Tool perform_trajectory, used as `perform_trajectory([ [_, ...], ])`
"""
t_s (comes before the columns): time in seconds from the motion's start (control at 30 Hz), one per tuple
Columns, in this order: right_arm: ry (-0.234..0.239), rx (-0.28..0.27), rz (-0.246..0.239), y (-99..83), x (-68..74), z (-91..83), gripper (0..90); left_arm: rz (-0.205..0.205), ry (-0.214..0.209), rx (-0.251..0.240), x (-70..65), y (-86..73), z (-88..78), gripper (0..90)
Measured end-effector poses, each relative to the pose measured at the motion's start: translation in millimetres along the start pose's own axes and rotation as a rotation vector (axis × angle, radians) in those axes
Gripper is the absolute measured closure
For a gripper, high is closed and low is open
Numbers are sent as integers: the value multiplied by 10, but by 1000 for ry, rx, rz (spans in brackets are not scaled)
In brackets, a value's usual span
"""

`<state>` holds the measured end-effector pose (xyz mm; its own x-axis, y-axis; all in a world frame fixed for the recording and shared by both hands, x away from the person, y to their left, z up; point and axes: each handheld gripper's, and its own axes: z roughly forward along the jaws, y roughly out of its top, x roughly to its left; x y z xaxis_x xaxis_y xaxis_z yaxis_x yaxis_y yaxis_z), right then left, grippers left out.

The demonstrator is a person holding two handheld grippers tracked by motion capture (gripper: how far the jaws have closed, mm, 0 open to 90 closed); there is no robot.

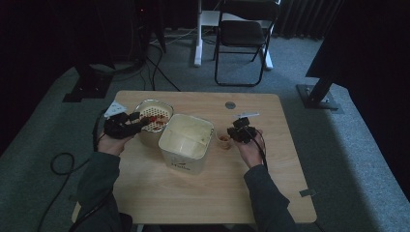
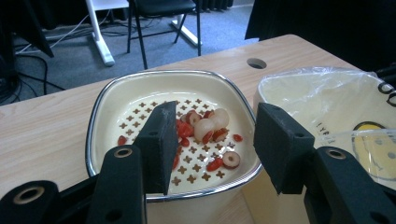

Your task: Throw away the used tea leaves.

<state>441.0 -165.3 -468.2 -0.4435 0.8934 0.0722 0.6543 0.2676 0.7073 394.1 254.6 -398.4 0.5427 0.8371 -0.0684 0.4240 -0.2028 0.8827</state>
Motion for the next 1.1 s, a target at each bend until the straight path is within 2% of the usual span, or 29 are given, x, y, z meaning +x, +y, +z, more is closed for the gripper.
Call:
perform_trajectory([
  [0.13,-35,-14,1,75,-26,-45,831,5,-6,-1,-27,7,38,497],
  [0.27,-23,-43,32,189,-94,-140,833,13,-7,10,-58,29,76,496],
  [0.3,-26,-69,43,283,-122,-219,834,16,-8,11,-68,35,87,493],
  [0.37,-28,-75,44,318,-125,-248,836,18,-13,10,-88,45,113,489],
  [0.4,-31,-94,45,429,-134,-326,836,20,-14,13,-97,51,126,483],
  [0.47,-30,-100,46,468,-135,-350,836,25,-16,14,-118,64,158,479],
  [0.6,-17,-131,51,686,-123,-457,837,45,-19,20,-182,94,231,468],
  [0.77,-12,-150,17,960,11,-536,838,66,-12,27,-261,140,334,429],
  [0.83,-4,-156,-1,1062,97,-558,838,67,-17,25,-288,164,376,408],
  [0.93,17,-172,-25,1205,239,-587,837,91,-23,23,-338,192,416,391],
  [1.0,40,-185,-45,1337,394,-616,838,105,-25,23,-366,208,436,380],
  [1.03,40,-185,-45,1337,394,-616,838,110,-23,20,-381,216,447,380],
  [1.1,57,-190,-61,1420,502,-633,838,114,-25,9,-402,228,465,370],
])
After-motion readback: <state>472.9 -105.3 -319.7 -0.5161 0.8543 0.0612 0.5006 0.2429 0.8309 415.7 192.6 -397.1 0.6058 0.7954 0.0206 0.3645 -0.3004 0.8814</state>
